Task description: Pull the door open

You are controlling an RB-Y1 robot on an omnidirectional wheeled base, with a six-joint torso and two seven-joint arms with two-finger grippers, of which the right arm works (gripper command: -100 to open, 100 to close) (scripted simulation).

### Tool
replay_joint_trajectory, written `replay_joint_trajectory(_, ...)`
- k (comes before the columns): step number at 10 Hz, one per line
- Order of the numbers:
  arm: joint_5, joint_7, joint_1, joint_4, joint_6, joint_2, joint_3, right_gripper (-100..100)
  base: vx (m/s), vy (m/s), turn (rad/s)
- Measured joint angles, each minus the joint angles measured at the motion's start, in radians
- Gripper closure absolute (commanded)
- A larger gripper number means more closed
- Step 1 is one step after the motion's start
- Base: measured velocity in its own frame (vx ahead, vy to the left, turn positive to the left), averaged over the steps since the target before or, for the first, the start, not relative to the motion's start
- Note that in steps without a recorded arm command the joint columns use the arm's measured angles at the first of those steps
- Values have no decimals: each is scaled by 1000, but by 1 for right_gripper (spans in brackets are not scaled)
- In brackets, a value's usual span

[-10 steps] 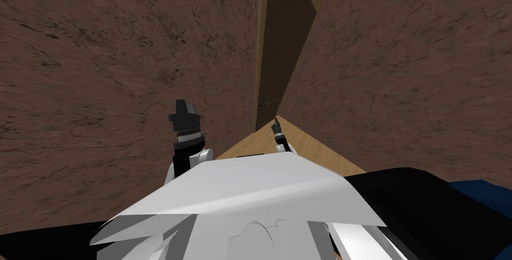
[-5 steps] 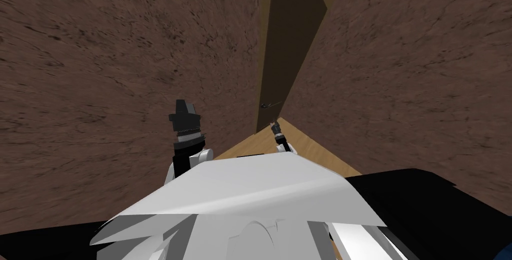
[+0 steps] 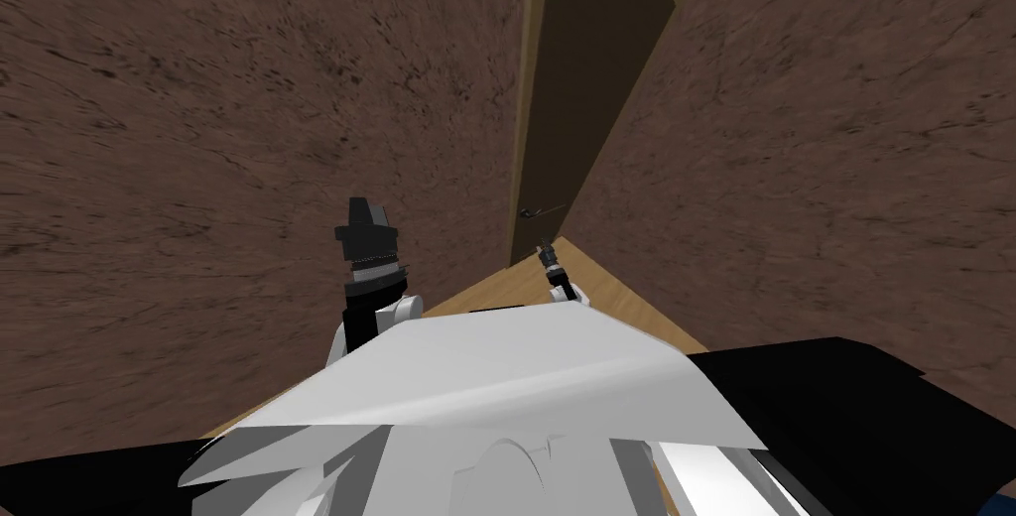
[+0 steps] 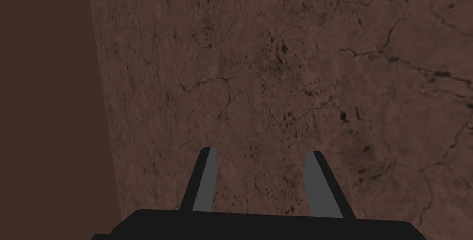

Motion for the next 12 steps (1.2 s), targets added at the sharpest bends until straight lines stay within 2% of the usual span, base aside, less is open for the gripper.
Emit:
replay_joint_trajectory(2,0,-10,-16,38,-9,-14,7,-100,55,-91,120)
replay_joint_trajectory(5,-1,-25,-50,119,-38,-33,17,-100,60,-85,114)
replay_joint_trajectory(12,-3,-58,-111,255,-74,-76,37,-100,54,-88,108)
